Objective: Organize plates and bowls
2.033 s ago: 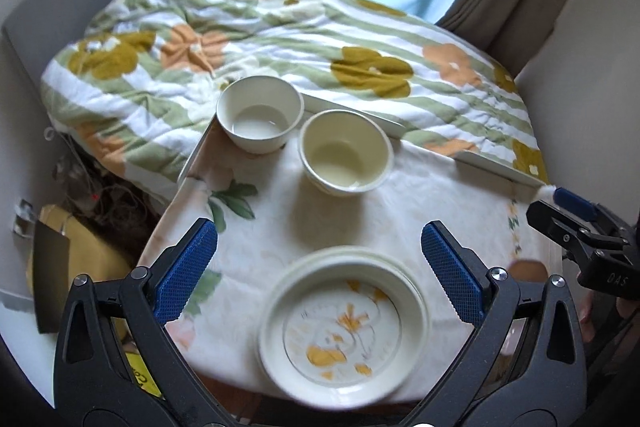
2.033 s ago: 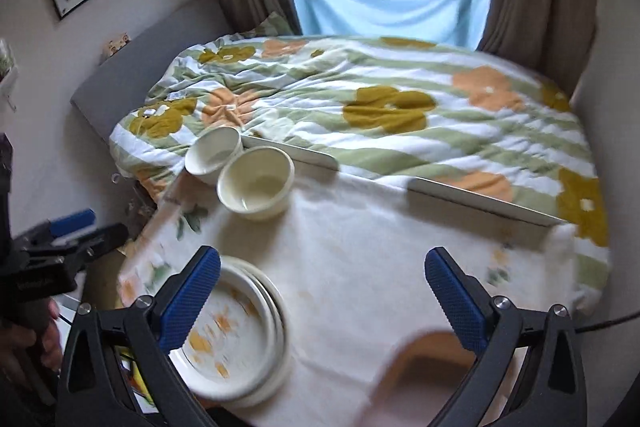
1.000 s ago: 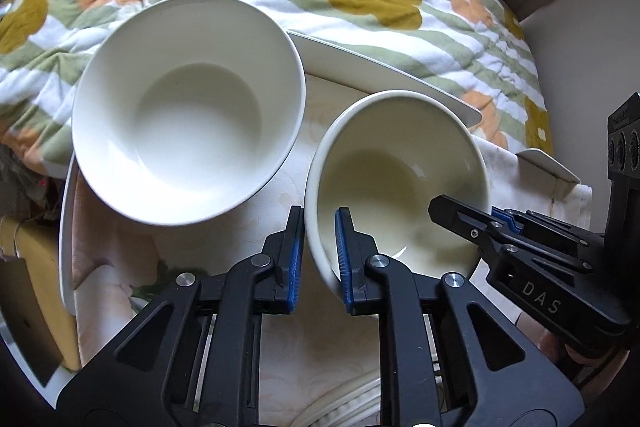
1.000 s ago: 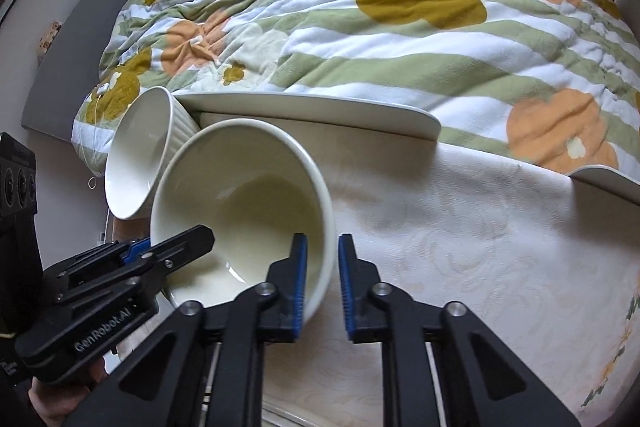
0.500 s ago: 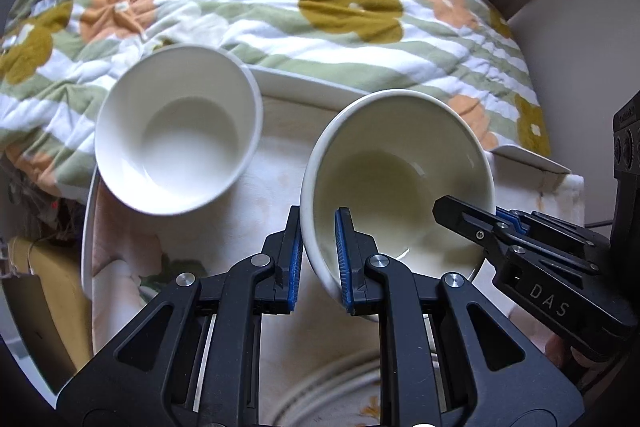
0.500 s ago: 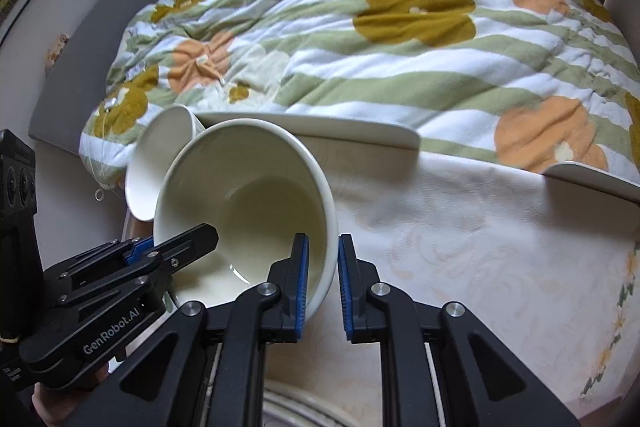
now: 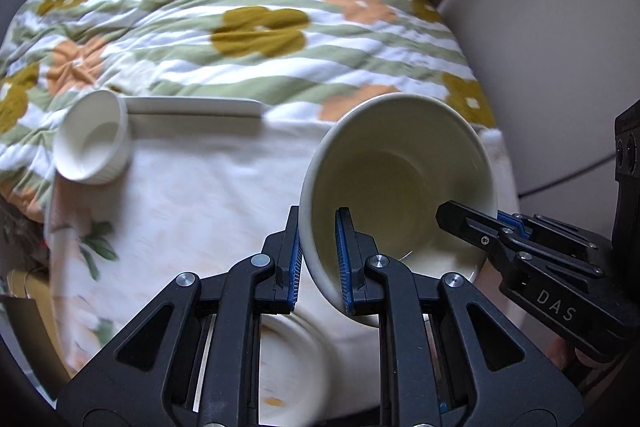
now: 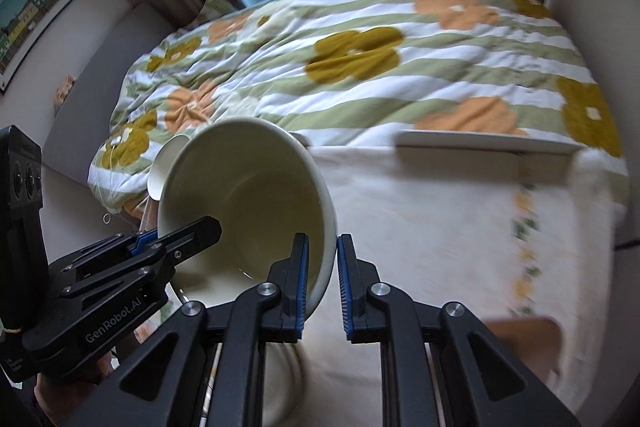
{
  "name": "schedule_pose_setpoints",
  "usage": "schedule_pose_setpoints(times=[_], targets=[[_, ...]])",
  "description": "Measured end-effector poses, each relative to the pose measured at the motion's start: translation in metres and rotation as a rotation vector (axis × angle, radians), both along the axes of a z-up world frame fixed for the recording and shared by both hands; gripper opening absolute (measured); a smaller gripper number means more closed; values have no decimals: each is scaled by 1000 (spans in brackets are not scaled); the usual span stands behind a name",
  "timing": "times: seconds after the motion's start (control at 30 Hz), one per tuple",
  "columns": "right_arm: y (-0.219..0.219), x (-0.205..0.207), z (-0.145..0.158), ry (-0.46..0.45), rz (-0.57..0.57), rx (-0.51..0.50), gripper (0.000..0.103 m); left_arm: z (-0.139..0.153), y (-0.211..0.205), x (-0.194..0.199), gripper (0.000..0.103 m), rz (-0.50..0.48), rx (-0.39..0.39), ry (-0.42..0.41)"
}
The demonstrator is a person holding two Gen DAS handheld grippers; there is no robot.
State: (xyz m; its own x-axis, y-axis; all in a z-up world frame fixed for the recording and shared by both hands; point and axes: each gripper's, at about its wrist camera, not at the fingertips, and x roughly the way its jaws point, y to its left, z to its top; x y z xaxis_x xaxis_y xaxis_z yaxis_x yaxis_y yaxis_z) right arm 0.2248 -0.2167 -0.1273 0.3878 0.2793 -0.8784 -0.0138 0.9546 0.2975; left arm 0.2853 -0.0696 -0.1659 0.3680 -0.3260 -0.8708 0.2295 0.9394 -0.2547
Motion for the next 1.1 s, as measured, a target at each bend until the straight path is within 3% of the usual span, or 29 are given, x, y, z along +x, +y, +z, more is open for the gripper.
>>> schedule_pose_setpoints(times=[0.27,0.47,0.67,1.1], targets=[[-84,-67,11,9,-81,-41,13,-2,-101,-55,14,-130,0,35],[-123,-102,-6,58,-128,-51,13,-22,-144,-79,14,-210,30,83],[-136,-119,-38,130,-194,-21,13,-52,-158,-77,14,-283,80,145],[-133,-126,-86,231,-290,4,13,-96,-174,-72,14,-428,203,173]])
